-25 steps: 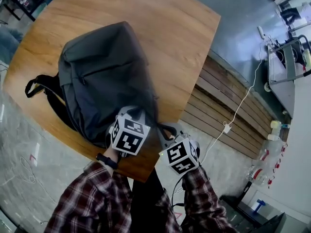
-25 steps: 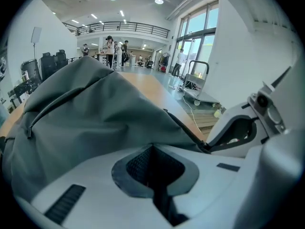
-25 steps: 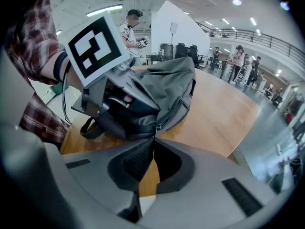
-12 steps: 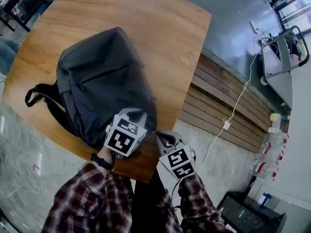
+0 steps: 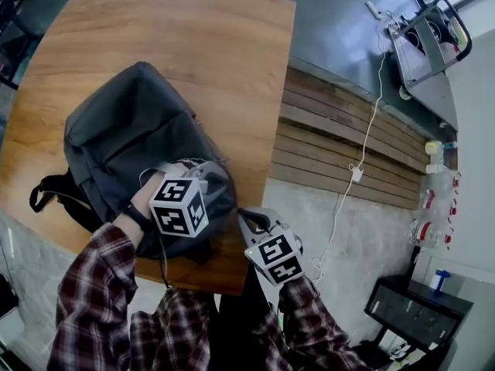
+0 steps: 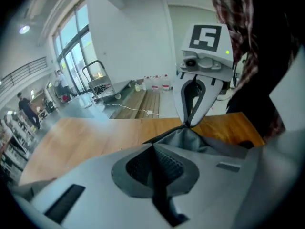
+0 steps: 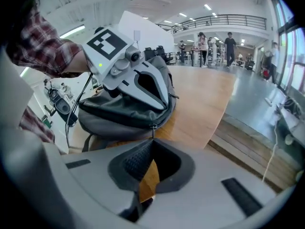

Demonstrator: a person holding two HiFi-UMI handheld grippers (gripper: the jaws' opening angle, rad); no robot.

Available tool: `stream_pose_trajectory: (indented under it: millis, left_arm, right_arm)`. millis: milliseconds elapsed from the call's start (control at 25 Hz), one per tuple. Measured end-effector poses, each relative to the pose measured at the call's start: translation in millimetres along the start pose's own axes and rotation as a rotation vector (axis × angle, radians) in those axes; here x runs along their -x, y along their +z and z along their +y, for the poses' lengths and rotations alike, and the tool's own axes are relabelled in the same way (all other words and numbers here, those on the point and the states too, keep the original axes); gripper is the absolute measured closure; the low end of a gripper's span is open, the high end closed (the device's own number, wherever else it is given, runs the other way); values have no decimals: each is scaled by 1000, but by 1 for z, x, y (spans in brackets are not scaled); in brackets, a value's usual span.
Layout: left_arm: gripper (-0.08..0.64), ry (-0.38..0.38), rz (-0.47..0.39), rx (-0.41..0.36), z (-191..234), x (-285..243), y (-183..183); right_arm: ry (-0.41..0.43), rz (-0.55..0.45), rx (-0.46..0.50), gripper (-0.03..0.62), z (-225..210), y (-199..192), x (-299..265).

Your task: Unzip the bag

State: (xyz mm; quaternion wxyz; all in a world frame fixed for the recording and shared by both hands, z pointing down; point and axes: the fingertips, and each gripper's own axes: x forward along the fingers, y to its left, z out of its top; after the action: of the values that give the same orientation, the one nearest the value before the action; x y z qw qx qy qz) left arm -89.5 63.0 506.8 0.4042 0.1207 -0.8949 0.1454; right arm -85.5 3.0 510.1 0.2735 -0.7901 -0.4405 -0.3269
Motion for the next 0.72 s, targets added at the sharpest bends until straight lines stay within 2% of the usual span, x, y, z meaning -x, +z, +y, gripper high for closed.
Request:
stream_pose_trajectory:
  millis: [120,240,440,720]
  left_arm:
    - [551,38,-69,118,21,-4,-3]
    - [551,145,-74,203,40,-7,-16]
    - [551,358,-43,435,66,15,-60]
    - [552,596,-5,831,76,72,-112]
  right_arm:
    - [-43,-34,-86,581,-19,8,-4]
    - [-74,-44,-71,581,-37,16,-18]
    - [-48,-20,93,581,-49,49,-55]
    - [48,20,320,577,-40,108,-99]
